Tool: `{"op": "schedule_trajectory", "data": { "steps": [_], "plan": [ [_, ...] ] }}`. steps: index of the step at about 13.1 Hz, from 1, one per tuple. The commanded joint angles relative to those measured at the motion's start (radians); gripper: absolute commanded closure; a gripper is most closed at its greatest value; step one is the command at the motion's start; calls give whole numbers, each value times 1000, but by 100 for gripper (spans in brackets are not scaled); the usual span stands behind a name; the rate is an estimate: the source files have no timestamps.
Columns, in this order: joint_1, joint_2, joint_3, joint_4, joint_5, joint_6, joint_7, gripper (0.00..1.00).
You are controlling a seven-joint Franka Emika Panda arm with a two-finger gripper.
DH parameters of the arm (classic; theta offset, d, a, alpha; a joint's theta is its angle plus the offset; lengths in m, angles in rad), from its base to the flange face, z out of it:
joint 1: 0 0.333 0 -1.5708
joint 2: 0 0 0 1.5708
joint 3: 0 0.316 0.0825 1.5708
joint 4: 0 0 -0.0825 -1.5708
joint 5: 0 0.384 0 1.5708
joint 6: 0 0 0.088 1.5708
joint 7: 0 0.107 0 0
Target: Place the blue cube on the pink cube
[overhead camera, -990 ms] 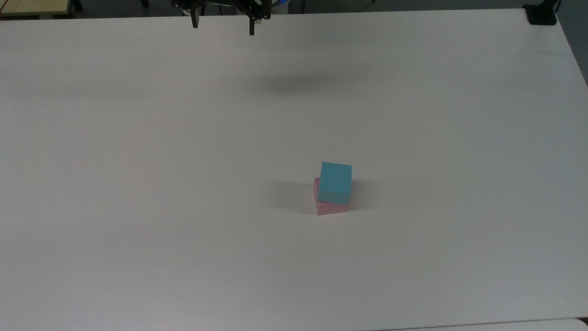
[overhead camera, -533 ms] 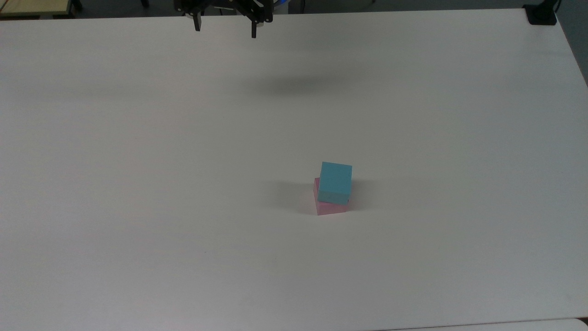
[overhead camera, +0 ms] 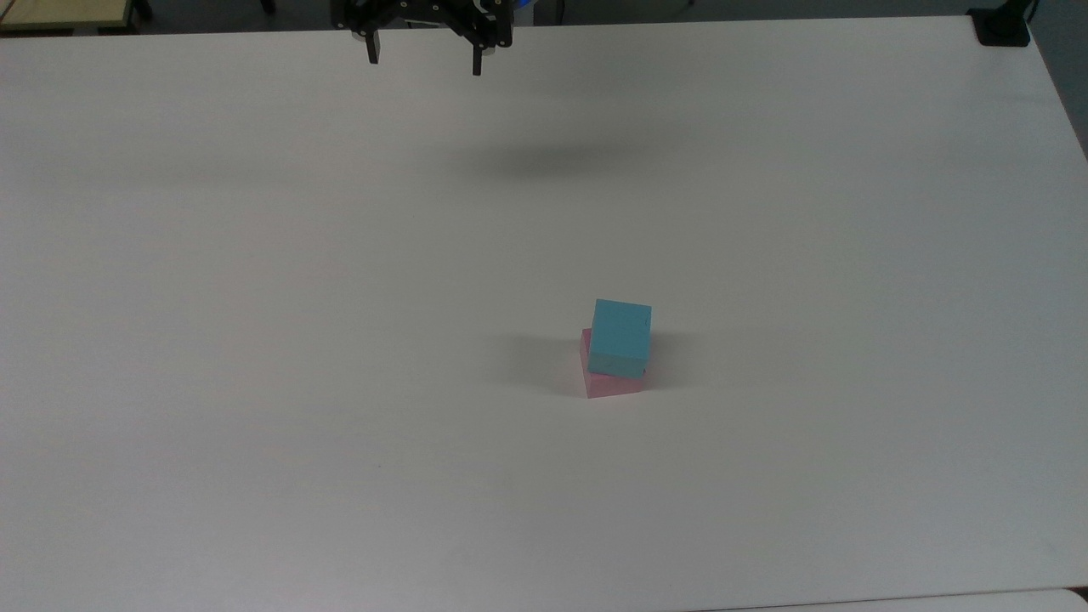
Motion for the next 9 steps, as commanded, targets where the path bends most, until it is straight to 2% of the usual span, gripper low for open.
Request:
{"op": "schedule_trajectory", "data": {
  "steps": [1, 7, 9],
  "plan": [
    [9, 4, 0, 8, 11, -6, -7, 0],
    [25, 39, 2, 16, 14, 46, -4, 0],
    [36, 90, 0, 80, 16, 60, 0, 0]
  ]
}}
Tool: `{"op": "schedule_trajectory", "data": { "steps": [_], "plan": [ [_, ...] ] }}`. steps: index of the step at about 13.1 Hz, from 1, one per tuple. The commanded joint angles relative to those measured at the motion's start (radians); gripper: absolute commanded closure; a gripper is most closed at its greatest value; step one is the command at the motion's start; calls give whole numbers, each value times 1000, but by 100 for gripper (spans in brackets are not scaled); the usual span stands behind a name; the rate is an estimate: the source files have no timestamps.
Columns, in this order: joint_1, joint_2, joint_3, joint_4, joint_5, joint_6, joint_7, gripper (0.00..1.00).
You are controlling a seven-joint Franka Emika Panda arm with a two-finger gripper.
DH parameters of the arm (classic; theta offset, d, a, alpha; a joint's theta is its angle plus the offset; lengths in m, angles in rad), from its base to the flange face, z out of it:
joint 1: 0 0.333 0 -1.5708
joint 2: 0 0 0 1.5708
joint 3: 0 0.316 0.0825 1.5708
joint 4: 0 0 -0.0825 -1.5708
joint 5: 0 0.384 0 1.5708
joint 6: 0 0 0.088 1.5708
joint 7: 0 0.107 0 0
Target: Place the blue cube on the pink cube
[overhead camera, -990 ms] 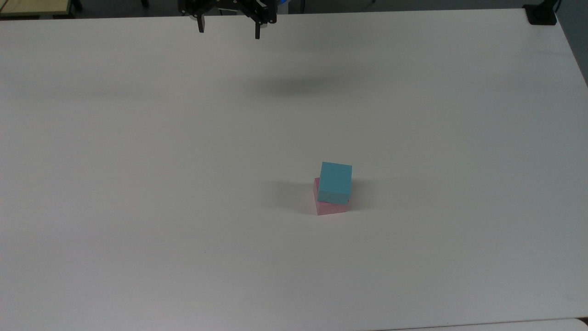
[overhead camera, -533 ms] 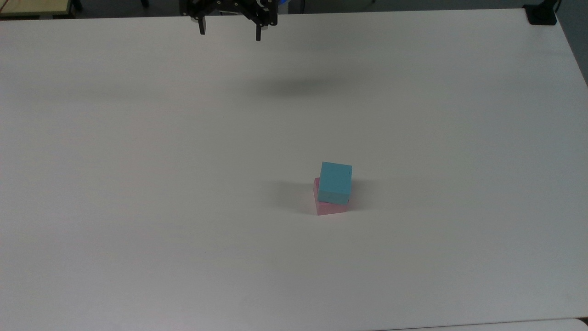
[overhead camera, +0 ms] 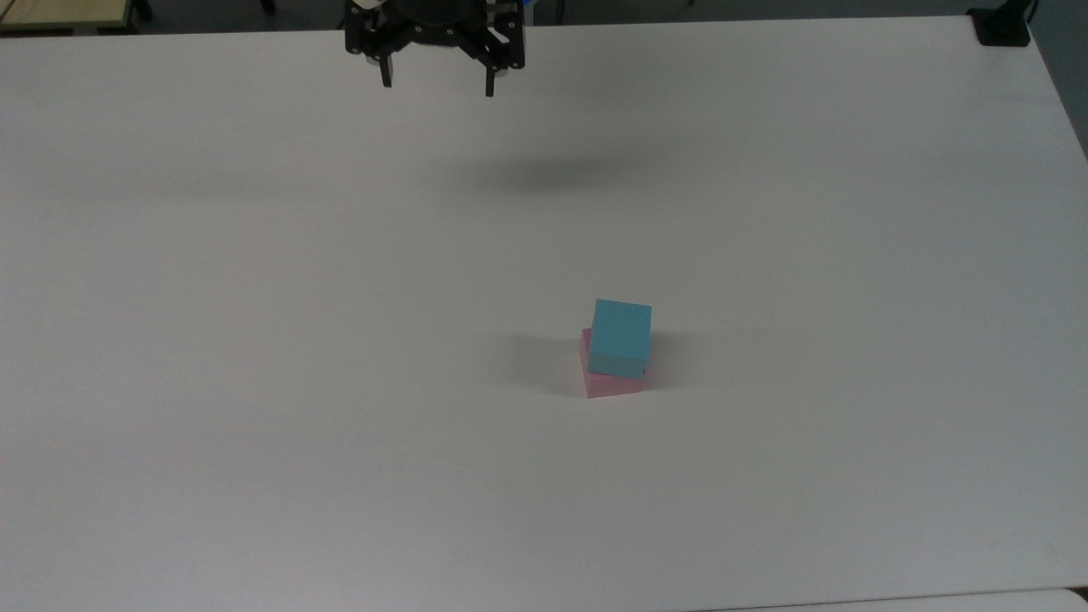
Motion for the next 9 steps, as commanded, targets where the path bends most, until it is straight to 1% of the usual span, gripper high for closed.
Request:
{"op": "schedule_trajectory", "data": {
  "steps": [1, 3, 4, 7, 9],
  "plan": [
    [26, 94, -10, 122, 22, 18, 31, 0],
    [46, 171, -10, 202, 25, 41, 110, 0],
    [52, 196, -10, 217, 23, 67, 146, 0],
    [81, 237, -10, 227, 22, 170, 207, 0],
    [83, 245, -9, 227, 22, 173, 210, 0]
  ]
}}
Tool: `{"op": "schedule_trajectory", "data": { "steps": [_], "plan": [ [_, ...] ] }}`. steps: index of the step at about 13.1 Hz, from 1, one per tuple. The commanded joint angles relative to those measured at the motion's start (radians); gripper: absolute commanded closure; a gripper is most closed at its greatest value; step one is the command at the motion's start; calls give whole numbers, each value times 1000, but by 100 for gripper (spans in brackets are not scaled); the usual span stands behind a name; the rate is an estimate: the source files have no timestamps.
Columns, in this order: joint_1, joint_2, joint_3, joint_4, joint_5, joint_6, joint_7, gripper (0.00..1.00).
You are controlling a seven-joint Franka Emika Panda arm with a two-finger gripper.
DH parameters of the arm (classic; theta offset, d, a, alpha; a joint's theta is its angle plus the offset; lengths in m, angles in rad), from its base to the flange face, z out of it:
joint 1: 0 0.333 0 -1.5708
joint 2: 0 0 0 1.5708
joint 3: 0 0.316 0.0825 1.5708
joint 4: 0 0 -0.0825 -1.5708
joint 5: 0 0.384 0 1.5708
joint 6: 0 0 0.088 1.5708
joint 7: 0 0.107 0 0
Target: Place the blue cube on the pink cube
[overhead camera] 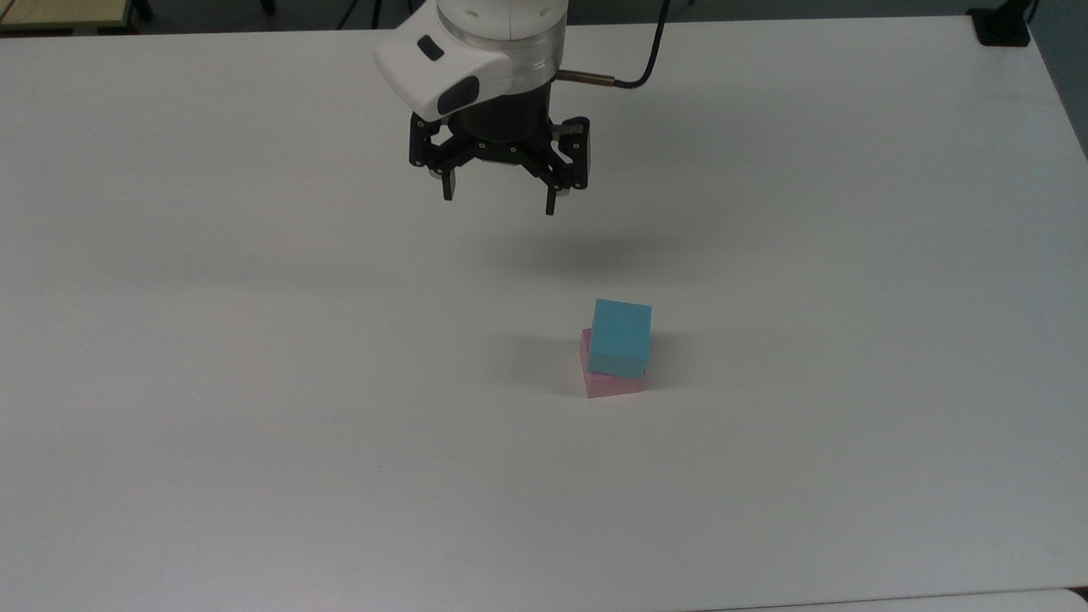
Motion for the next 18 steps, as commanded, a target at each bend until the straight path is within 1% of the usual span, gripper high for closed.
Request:
{"op": "schedule_trajectory", "data": {
  "steps": [1, 12, 13, 14, 15, 16, 18],
  "plan": [
    [13, 12, -11, 23, 12, 6, 24, 0],
    [26, 9, -11, 21, 12, 0, 24, 0],
    [27, 5, -17, 21, 13, -6, 21, 0],
    [26, -15, -21, 12, 10, -11, 16, 0],
    [26, -32, -21, -1, 6, -63, 7, 0],
    [23, -60, -23, -11, 6, -127, -36, 0],
    [12, -156, -23, -89, 10, -210, -143, 0]
  ]
}}
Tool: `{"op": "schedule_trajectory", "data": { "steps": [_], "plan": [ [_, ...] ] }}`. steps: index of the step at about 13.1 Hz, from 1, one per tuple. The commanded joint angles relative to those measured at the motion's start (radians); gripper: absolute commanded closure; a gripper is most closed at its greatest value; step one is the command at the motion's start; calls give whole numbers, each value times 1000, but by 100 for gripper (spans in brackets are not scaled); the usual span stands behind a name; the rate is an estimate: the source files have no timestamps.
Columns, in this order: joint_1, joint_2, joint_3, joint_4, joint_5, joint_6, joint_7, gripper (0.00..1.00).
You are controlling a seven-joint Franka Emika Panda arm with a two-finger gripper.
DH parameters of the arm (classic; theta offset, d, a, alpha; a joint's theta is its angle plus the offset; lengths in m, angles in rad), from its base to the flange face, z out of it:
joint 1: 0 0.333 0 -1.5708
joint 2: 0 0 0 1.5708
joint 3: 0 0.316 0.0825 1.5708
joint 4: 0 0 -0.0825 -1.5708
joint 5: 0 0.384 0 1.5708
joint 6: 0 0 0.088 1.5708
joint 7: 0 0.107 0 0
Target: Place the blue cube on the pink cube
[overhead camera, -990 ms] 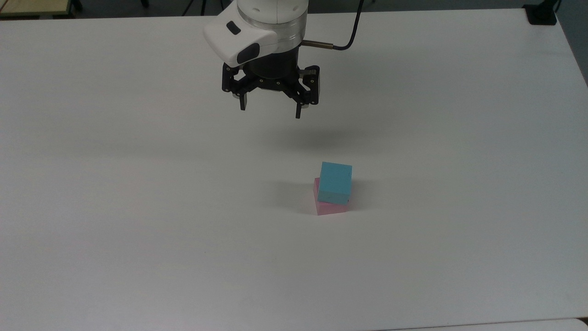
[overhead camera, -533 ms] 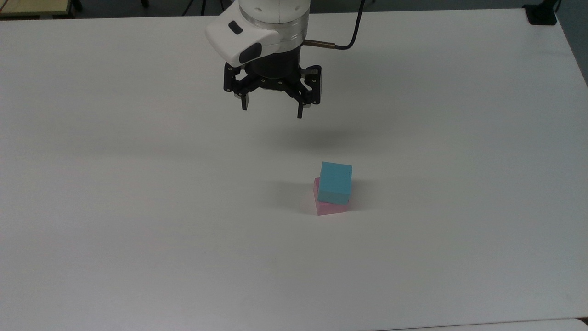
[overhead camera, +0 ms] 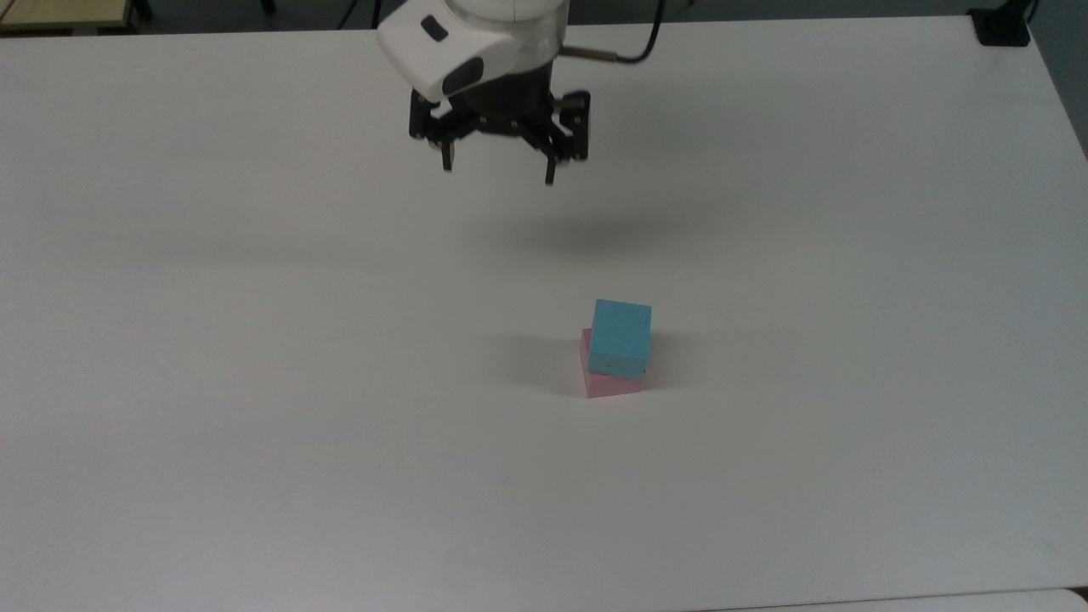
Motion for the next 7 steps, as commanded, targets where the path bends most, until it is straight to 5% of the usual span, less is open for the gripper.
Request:
{"op": "schedule_trajectory", "data": {
  "steps": [1, 7],
  "plan": [
    [-6, -172, -20, -139, 10, -90, -118, 0],
    [-10, -233, -85, -179, 10, -110, -136, 0]
  ]
}}
